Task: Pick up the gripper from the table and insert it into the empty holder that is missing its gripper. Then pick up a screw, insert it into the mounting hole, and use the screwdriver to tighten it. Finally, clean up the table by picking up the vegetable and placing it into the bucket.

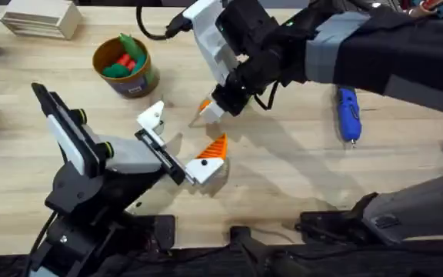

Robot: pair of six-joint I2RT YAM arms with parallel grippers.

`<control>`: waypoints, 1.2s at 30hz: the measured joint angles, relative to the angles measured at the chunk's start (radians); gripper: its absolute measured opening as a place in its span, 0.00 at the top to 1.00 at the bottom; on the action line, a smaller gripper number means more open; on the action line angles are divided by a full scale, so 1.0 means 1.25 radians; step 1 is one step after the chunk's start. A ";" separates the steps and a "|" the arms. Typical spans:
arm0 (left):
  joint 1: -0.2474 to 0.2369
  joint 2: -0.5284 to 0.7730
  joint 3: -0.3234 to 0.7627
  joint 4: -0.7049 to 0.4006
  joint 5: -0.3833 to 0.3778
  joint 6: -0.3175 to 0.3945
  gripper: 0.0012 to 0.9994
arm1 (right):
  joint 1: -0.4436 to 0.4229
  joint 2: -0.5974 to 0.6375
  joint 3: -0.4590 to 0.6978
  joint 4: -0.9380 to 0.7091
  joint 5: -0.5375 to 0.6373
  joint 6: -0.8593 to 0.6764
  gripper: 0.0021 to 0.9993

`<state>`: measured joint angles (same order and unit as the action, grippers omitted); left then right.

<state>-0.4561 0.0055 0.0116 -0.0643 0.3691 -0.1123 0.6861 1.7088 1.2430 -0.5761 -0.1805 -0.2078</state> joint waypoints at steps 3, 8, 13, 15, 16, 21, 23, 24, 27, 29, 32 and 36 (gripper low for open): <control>0.000 0.000 0.000 0.000 0.000 0.000 0.01 | 0.000 0.000 0.000 0.009 0.000 -0.002 0.47; 0.000 0.000 0.000 0.000 0.000 0.000 0.01 | 0.003 0.000 0.000 0.019 0.000 -0.002 0.50; 0.000 0.000 0.000 0.000 0.000 0.000 0.01 | 0.011 0.000 0.000 0.019 0.000 -0.007 0.53; 0.000 0.000 0.000 0.000 0.000 0.000 0.01 | 0.011 0.000 0.000 0.019 0.000 -0.008 0.58; 0.000 0.000 0.000 0.000 0.000 0.000 0.01 | 0.011 0.000 0.000 0.019 0.000 -0.008 0.58; 0.000 0.000 0.000 0.000 0.000 0.000 0.01 | 0.011 0.000 0.000 0.019 0.000 -0.008 0.66; 0.000 0.000 0.000 0.000 0.000 0.000 0.01 | 0.011 0.000 0.000 0.018 0.000 -0.008 0.69; 0.000 0.000 0.000 0.000 0.000 0.000 0.01 | 0.011 0.000 0.000 0.018 0.000 -0.008 0.72; 0.000 0.000 0.000 0.000 0.000 0.000 0.01 | 0.011 0.000 0.000 0.020 0.001 -0.008 0.97; 0.000 0.000 0.000 0.000 0.000 0.000 0.01 | 0.010 0.000 0.001 0.020 0.001 -0.008 0.99; 0.000 0.000 0.000 0.000 0.000 0.000 0.01 | 0.009 -0.001 0.001 0.018 0.001 -0.008 0.98; 0.000 0.000 0.000 0.000 0.000 0.000 0.01 | -0.013 -0.053 0.001 -0.015 0.001 -0.008 0.98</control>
<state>-0.4561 0.0051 0.0116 -0.0639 0.3691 -0.1123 0.6693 1.6430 1.2446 -0.5948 -0.1799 -0.2180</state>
